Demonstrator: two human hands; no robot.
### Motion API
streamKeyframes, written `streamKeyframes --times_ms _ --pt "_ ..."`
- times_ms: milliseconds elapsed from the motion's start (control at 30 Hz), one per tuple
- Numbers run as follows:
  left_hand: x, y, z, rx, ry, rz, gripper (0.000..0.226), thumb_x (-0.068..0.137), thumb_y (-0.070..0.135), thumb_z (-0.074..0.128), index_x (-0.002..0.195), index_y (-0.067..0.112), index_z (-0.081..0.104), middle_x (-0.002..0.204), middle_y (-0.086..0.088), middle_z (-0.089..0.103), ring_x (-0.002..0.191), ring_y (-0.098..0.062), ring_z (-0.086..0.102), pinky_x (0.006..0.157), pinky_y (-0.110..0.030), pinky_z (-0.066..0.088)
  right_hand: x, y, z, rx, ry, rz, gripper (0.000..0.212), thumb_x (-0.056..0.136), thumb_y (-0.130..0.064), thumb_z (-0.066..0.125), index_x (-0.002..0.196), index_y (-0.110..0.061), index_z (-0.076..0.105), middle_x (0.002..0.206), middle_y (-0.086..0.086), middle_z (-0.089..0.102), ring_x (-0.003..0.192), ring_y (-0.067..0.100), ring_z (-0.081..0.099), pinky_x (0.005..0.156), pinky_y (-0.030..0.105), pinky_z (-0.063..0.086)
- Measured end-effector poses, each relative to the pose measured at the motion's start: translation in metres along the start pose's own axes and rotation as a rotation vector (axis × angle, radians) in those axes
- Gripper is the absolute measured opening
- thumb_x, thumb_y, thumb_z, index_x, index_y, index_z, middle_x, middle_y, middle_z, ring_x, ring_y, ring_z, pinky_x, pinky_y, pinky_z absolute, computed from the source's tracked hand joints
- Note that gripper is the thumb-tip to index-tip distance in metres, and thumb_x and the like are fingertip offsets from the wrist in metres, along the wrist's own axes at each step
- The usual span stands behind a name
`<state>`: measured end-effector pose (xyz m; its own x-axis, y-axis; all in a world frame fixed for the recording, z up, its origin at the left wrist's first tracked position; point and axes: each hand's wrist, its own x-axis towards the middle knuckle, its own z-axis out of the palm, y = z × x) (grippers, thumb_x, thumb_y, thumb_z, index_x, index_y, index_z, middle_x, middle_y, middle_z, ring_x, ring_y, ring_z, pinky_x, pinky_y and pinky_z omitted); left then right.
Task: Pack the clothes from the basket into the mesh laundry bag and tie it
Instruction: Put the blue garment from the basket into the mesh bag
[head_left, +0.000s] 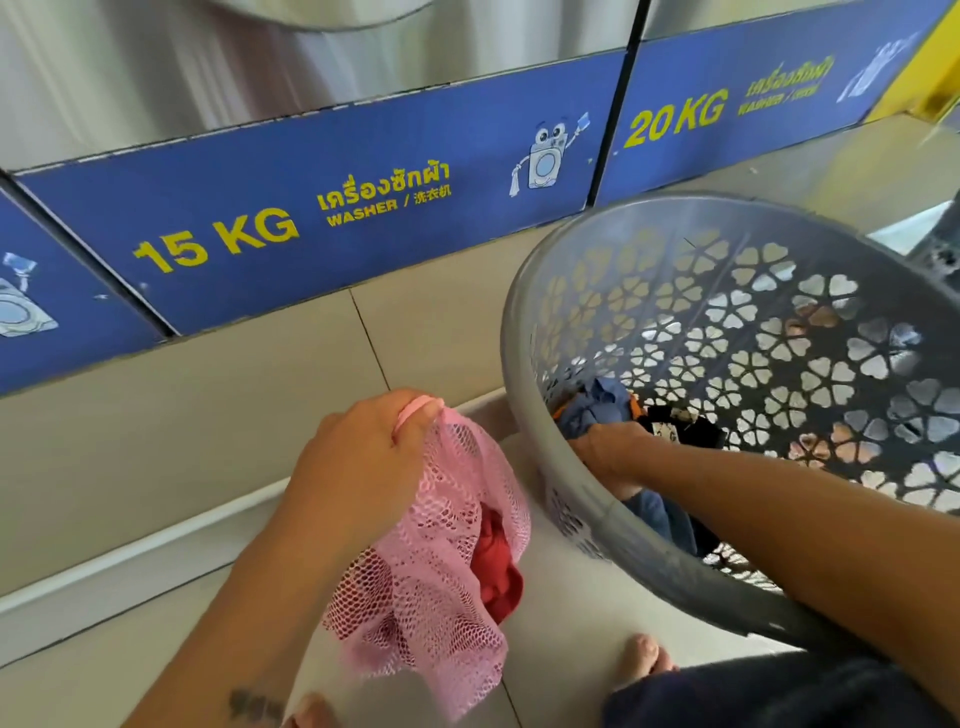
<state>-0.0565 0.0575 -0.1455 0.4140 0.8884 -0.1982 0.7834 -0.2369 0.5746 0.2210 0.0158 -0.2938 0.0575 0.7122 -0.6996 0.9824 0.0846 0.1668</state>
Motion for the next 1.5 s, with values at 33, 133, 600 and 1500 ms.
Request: streamKeyframes --times_ms 33,133,600,1500 --pt "-0.002 -0.001 -0.001 0.016 0.010 0.004 0.032 0.102 0.046 0.035 0.112 0.039 0.065 0.103 0.007 0.070 0.100 -0.024 0.061 0.094 -0.042 0.050 -0.009 0.002 -0.009 -0.014 0.021 0.010 0.058 0.088 -0.031 0.058 0.143 -0.026 0.040 0.135 0.011 0.057 0.120 0.035 0.059 0.089 0.046 0.054" --pt "-0.011 -0.005 -0.005 0.062 0.044 0.029 0.031 0.101 0.047 0.035 0.109 0.041 0.064 0.102 0.008 0.071 0.099 -0.022 0.061 0.090 -0.040 0.051 -0.044 0.015 -0.029 0.010 0.098 0.054 0.067 0.086 -0.027 0.055 0.149 -0.030 0.034 0.138 0.012 0.055 0.122 0.036 0.058 0.092 0.044 0.054" --pt "-0.083 -0.007 -0.034 -0.245 0.162 0.044 0.021 0.096 0.029 0.057 0.083 0.039 0.070 0.093 0.011 0.073 0.090 -0.012 0.064 0.078 -0.031 0.046 -0.197 0.037 -0.043 0.722 0.765 0.265 0.018 0.080 -0.006 0.051 0.096 -0.015 0.053 0.091 0.012 0.061 0.085 0.037 0.058 0.069 0.040 0.047" --pt "-0.076 -0.014 -0.030 -0.222 0.184 0.098 0.022 0.099 0.031 0.051 0.095 0.032 0.072 0.096 0.010 0.070 0.090 -0.010 0.061 0.073 -0.023 0.039 -0.175 -0.058 -0.115 1.150 0.229 -0.041 0.052 0.076 -0.027 0.084 0.121 -0.008 0.066 0.113 0.010 0.071 0.102 0.030 0.067 0.096 0.046 0.054"
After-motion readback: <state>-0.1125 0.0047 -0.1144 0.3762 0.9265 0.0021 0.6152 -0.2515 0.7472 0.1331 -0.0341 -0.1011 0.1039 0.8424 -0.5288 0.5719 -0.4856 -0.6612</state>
